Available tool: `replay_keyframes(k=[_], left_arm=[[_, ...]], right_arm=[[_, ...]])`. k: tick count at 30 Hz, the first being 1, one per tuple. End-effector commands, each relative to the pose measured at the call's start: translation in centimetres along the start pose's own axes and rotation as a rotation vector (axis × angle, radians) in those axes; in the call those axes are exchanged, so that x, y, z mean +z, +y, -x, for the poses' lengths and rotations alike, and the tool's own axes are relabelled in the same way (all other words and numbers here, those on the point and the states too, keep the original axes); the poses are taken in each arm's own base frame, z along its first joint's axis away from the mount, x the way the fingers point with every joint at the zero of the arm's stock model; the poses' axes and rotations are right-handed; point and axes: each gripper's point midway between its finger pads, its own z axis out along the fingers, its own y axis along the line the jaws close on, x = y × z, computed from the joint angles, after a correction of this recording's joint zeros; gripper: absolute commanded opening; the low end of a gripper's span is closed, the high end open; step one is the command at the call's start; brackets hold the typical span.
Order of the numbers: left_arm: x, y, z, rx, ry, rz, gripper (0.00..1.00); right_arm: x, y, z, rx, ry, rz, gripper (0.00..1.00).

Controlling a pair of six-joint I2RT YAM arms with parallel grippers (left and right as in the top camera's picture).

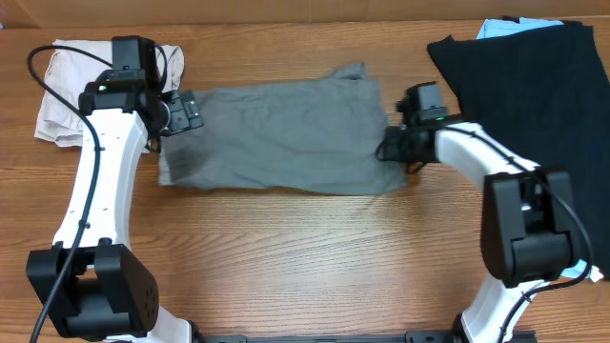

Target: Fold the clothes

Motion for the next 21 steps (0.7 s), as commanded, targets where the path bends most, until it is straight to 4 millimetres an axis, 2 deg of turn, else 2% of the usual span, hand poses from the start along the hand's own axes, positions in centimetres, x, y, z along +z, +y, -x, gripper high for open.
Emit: replay_keyframes(k=[1, 7, 11, 12, 14, 15, 16, 17, 21], left_arm=[[0.8, -1.1, -0.7, 0.04, 0.021, -0.016, 1.0], [0.9, -1.7, -1.2, 0.054, 0.034, -0.019, 1.0], [1.5, -1.6, -1.4, 0.059, 0.05, -0.014, 1.0], [1.7, -1.7, -1.4, 0.06, 0.053, -0.013, 1.0], [2.5, -1.9, -1.6, 0.062, 0.071, -0.018, 1.0], [3.1, -2.2, -1.9, 0.079, 0.09, -0.033, 1.0], [3.6, -2.7, -2.2, 0.109, 0.109, -0.059, 1.0], [4.1, -3.1, -2.5, 0.139, 0.126, -0.084, 1.0], [6.9, -5.8, -4.0, 0.287, 0.197, -0.231, 1.0]], right_arm=[[-1.7, -4.4, 0.3, 0.226, 0.038, 0.033, 0.04], [-5.6, -7.9, 0.7, 0.377, 0.018, 0.079, 0.04], [-8.2, -7.5, 1.1, 0.3, -0.028, 0.092, 0.04], [-8.8, -7.0, 1.2, 0.269, -0.04, 0.099, 0.09], [-10.2, -5.9, 1.6, 0.203, -0.073, 0.106, 0.45], [-10.8, -5.4, 1.7, 0.177, -0.091, 0.108, 0.56], [-11.3, -5.1, 1.9, 0.154, -0.106, 0.11, 0.72], [-11.9, -4.7, 2.1, 0.134, -0.123, 0.113, 0.81], [-13.4, -3.8, 2.9, 0.043, -0.179, 0.119, 0.97]])
